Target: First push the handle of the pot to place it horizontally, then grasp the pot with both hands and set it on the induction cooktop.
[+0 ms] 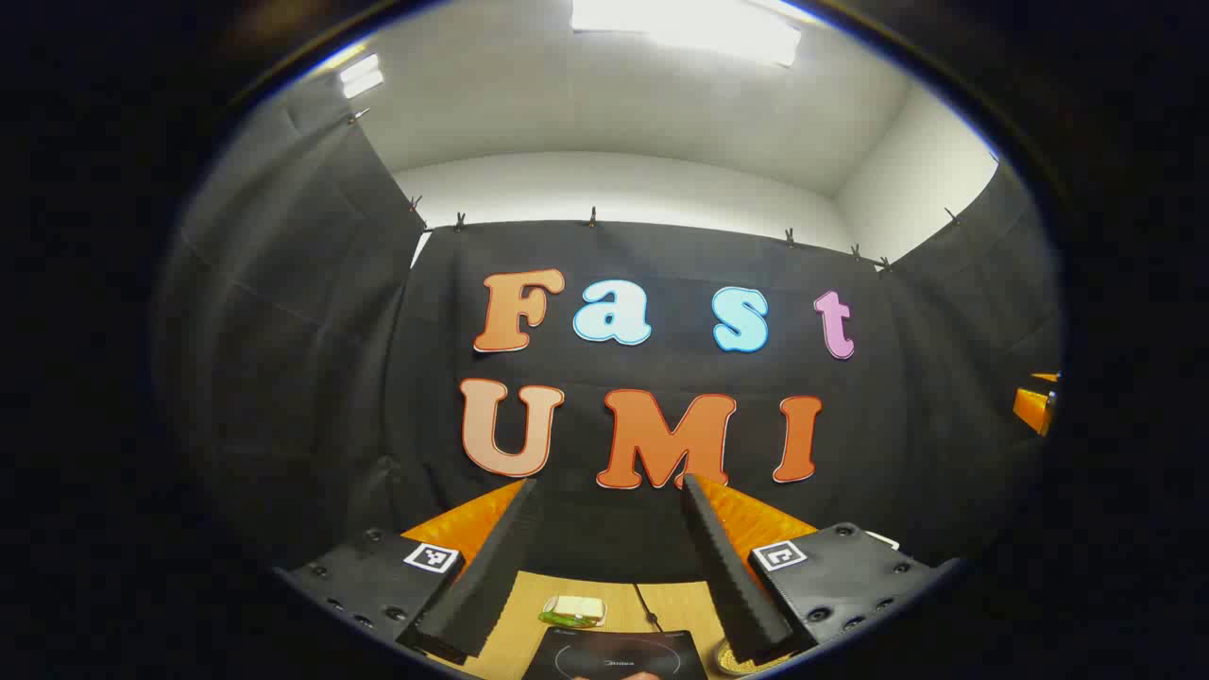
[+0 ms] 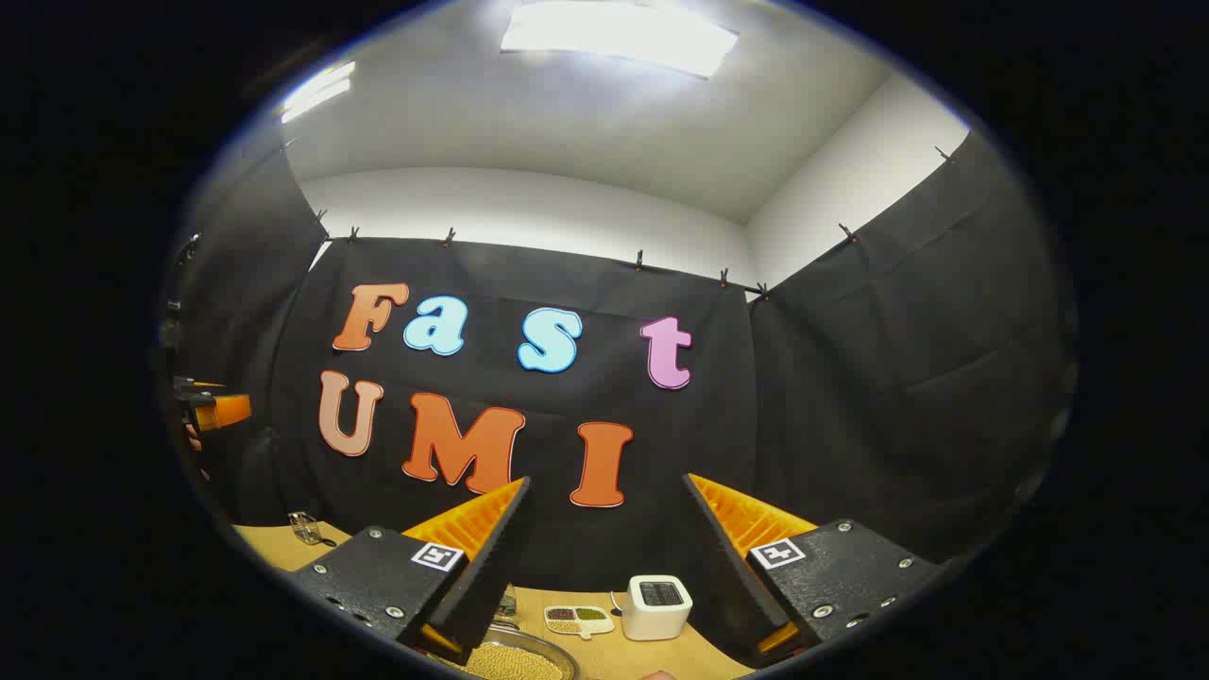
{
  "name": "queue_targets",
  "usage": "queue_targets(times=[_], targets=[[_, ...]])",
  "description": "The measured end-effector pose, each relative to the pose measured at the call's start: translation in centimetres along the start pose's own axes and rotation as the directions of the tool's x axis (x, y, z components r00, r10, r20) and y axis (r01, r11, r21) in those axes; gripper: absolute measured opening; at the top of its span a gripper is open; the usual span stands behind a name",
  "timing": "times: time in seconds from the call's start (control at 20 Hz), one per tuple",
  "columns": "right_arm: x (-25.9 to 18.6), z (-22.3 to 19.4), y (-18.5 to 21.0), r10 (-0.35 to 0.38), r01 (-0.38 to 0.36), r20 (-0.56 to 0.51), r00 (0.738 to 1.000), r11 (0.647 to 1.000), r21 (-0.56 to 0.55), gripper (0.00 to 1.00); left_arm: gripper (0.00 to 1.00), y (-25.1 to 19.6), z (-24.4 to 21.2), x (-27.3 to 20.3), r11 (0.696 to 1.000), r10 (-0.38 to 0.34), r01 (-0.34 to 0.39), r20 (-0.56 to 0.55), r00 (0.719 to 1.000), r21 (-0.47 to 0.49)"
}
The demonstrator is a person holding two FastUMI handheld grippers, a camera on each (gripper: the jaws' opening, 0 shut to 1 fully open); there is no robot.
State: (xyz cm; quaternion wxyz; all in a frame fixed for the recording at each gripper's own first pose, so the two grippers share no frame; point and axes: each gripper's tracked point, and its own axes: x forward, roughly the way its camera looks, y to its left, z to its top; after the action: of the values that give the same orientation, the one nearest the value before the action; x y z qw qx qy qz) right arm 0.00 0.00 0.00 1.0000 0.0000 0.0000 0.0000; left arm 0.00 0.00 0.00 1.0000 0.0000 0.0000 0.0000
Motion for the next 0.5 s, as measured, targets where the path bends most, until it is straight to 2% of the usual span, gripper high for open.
queue_targets(times=[0.5], targets=[[0.24, -0.72, 0.57, 0.020, -0.020, -0.022, 1.000, 1.000, 0.006, 0.95, 0.97, 0.35, 0.08, 0.05, 1.000, 0.017, -0.017, 0.004, 1.000, 0.007]])
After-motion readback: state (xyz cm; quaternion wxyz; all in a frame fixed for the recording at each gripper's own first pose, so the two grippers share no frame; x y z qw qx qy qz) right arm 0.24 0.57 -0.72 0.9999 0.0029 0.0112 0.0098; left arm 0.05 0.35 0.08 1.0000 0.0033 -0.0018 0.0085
